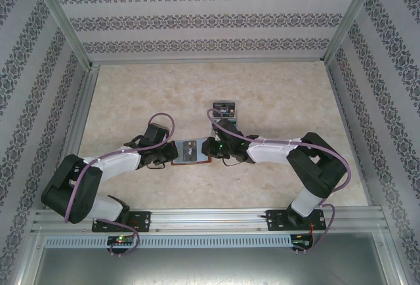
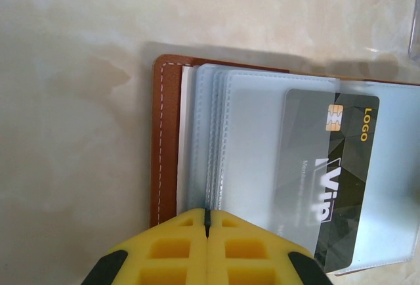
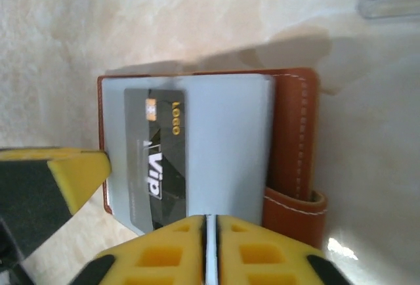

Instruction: Take the credit cards out of the card holder

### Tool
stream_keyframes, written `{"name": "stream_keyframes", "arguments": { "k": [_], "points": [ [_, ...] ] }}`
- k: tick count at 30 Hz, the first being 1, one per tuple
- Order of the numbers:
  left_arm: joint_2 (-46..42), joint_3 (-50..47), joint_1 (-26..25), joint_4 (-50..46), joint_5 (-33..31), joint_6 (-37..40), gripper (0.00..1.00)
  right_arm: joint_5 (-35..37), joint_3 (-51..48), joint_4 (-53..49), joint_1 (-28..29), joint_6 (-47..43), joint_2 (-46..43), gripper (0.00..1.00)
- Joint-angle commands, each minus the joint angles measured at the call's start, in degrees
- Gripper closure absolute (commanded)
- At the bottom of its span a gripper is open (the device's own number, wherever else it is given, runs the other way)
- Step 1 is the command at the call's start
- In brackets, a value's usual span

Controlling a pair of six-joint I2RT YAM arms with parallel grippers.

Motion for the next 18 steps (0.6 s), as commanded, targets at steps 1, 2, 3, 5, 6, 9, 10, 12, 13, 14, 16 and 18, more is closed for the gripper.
{"name": "stream_keyframes", "arguments": {
  "k": [1,2,3,5,6,9,10,12,13,14,16,18],
  "points": [
    [0.8,0.4,0.5,-3.8,-1.2,1.0,1.00,-0.7,4.8,-1.7,1.7,-3.2,1.7,0.80],
    [0.9,0.5,0.5,-3.7,-1.1,1.1,1.00,-0.8,6.0,-2.2,2.0,-3.5,2.8,0.78],
    [0.9,0.6,0.5,-3.7,-1.0,1.0,1.00,-0.7,7.0,-2.9,2.1,-3.6,3.9,0.77],
    [1.0,0.7,0.5,-3.9,-0.8,1.1,1.00,-0.5,8.4,-3.7,2.2,-3.7,5.6,0.75],
    [1.1,0.7,0.5,-4.0,-0.8,1.2,1.00,-0.4,8.9,-4.1,2.2,-3.8,6.4,0.74],
    [0.9,0.8,0.5,-4.1,-0.8,1.3,1.00,0.8,9.9,-6.0,2.4,-4.1,7.6,0.73],
    [1.0,0.8,0.5,-4.2,-0.8,1.3,1.00,1.3,9.9,-6.6,2.4,-4.3,7.8,0.72],
    [0.9,0.8,0.5,-4.1,-0.8,1.3,1.00,2.9,9.8,-7.7,2.5,-4.5,7.6,0.71],
    [1.0,0.8,0.5,-4.1,-0.8,1.4,1.00,3.2,9.6,-8.1,2.5,-4.6,7.7,0.71],
    [1.0,0.8,0.5,-4.1,-0.8,1.4,1.00,3.3,9.5,-8.3,2.5,-4.6,7.8,0.70],
    [1.1,0.9,0.5,-4.0,-0.7,1.5,1.00,2.8,9.3,-7.9,2.5,-4.7,8.3,0.70],
    [1.2,1.0,0.5,-3.9,-0.7,1.5,1.00,1.8,9.6,-7.4,2.5,-4.8,9.3,0.70]
  ]
}}
